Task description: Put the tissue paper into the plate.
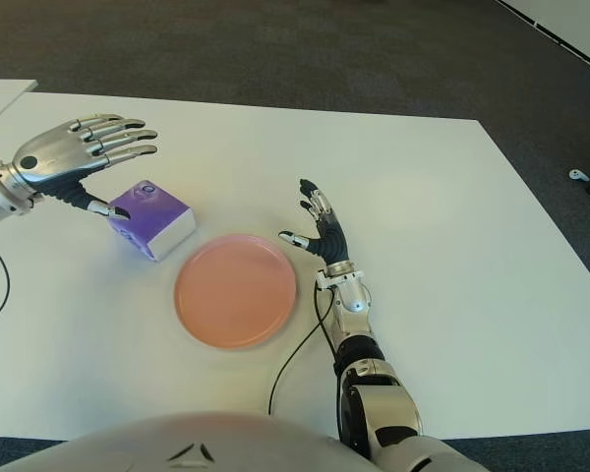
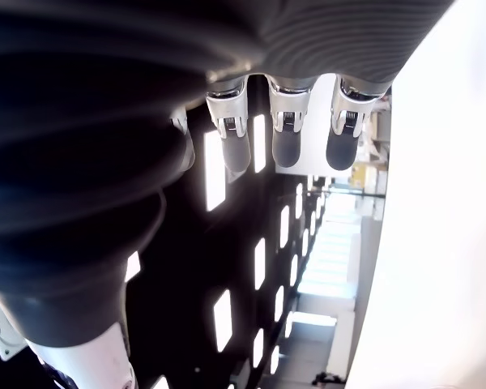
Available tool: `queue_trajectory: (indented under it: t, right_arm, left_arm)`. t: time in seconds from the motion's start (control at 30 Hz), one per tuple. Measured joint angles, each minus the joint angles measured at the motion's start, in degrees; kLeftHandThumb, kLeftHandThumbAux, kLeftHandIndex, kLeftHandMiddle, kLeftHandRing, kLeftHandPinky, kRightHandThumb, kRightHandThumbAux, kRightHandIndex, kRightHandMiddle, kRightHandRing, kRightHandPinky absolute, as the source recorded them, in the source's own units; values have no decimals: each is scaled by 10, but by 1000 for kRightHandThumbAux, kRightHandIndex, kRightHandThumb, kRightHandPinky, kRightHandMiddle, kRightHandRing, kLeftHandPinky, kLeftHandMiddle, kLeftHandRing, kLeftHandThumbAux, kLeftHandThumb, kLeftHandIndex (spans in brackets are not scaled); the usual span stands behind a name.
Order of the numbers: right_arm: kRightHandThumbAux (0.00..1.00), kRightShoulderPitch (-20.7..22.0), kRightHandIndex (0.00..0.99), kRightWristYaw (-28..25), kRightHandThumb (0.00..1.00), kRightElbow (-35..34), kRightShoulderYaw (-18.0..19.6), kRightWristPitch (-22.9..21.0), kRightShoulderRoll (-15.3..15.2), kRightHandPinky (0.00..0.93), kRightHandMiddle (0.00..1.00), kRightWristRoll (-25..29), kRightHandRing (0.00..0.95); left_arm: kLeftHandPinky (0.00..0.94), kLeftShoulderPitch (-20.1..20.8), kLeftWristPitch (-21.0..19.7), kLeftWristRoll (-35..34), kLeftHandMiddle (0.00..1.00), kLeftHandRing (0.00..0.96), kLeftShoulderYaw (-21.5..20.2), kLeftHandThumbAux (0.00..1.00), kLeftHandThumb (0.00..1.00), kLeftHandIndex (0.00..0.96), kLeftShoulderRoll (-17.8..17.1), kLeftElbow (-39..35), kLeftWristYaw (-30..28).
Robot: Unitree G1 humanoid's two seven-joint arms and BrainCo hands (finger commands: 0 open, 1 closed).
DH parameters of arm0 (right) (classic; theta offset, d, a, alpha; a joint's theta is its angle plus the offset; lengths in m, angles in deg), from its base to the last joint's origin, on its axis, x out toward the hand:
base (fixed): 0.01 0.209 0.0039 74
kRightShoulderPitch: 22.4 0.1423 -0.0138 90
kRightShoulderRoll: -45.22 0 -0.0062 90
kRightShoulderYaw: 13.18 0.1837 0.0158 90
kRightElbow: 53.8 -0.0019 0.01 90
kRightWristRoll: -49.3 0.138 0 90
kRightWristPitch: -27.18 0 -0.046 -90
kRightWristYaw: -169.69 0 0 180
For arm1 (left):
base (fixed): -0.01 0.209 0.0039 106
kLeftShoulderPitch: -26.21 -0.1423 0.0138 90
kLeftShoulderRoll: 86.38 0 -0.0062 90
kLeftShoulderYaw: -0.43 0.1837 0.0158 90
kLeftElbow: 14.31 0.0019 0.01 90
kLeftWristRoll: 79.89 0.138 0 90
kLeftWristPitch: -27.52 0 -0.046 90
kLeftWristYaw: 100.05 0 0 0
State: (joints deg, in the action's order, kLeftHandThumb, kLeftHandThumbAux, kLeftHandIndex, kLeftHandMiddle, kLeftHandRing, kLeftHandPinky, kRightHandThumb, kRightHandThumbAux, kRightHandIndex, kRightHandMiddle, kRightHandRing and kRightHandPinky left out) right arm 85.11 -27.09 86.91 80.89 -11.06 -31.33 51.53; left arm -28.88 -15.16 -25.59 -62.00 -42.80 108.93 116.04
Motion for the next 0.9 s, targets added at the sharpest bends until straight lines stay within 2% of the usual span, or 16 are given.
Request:
queue_trajectory:
  t: [0.2,0.37,0.63,0.9]
  right_arm:
    - [816,0,0,1,0,2,1,-4,-1,0,0,2,0]
    - [806,0,0,1,0,3,1,-4,-1,0,0,2,0]
    - [814,2,0,-4,0,7,1,-1,-1,0,0,3,0]
    - [839,3,0,-7,0,6,1,9,0,0,0,2,0]
  left_arm:
    - [0,-23,13,-55,0,0,-22,110,418,0,14,-20,-52]
    - [0,-36,15,-75,0,0,-32,114,430,0,25,-29,-86]
    - [0,-45,16,-64,0,0,-31,114,438,0,39,-25,-105]
    - [0,-42,13,-21,0,0,-22,109,429,0,38,-12,-116]
